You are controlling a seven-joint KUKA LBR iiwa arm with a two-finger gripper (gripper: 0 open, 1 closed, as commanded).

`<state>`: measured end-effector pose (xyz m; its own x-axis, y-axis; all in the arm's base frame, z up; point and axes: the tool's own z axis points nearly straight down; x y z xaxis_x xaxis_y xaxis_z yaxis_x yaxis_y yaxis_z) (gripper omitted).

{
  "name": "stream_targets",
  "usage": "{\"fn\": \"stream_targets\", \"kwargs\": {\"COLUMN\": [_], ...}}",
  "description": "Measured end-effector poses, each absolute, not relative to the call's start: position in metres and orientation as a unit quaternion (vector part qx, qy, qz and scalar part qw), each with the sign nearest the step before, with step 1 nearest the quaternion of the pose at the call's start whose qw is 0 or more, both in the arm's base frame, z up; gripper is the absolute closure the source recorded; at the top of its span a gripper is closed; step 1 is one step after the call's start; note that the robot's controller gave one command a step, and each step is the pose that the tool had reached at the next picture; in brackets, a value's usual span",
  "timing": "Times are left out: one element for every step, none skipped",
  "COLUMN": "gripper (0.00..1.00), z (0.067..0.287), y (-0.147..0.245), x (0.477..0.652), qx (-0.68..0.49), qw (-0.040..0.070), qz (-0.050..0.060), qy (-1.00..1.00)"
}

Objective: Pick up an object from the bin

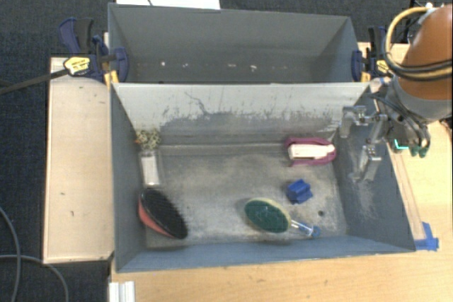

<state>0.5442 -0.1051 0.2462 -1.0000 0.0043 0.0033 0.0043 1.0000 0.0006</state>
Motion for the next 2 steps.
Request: {"fn": "stream_targets", "kwargs": {"gripper": [0.00,0.00], "z": [0.174,0.071], "y": [-0.041,-0.036], "x": [0.510,0.496], "qx": [0.026,-0.102], "qw": [0.004,0.000], "qz": [-0.002,0.000], "qy": [-1.000,-0.995]}}
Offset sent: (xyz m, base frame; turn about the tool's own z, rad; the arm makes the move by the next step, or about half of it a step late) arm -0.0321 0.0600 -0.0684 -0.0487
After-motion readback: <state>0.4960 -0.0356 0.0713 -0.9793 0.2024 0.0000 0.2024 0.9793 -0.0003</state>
